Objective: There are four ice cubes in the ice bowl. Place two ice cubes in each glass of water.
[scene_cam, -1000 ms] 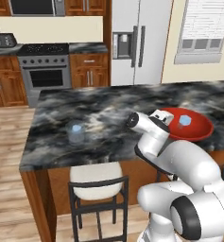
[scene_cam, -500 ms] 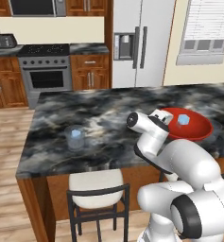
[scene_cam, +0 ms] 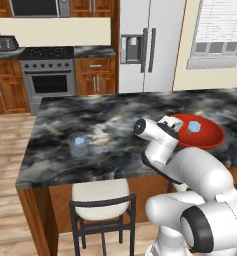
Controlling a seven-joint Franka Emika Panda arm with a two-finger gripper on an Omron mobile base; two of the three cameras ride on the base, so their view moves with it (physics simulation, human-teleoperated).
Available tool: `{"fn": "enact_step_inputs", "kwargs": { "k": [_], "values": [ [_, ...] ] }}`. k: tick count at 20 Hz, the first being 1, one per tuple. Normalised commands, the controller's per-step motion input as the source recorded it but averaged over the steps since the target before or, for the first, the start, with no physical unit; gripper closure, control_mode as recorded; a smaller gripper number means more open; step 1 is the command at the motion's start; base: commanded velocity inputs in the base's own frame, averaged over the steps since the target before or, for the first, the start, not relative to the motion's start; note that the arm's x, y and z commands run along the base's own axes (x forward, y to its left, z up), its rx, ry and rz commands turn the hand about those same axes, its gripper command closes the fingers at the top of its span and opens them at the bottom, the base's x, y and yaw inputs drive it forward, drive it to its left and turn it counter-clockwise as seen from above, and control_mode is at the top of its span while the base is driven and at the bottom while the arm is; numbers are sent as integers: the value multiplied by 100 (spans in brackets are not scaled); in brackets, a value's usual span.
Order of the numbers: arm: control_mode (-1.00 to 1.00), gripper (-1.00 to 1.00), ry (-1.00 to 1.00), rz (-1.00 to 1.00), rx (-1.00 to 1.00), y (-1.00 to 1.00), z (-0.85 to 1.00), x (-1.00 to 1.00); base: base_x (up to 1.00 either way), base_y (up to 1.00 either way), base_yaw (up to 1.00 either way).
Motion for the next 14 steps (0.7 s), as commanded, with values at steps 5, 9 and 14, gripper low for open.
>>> {"fn": "enact_step_inputs", "kwargs": {
  "k": [5,9,14],
  "values": [
    [100,100,0,0,0,0,0,0,-19,1,2],
    [100,100,0,0,0,0,0,0,-53,4,7],
    [100,100,0,0,0,0,0,0,-43,20,8]
  ]
}}
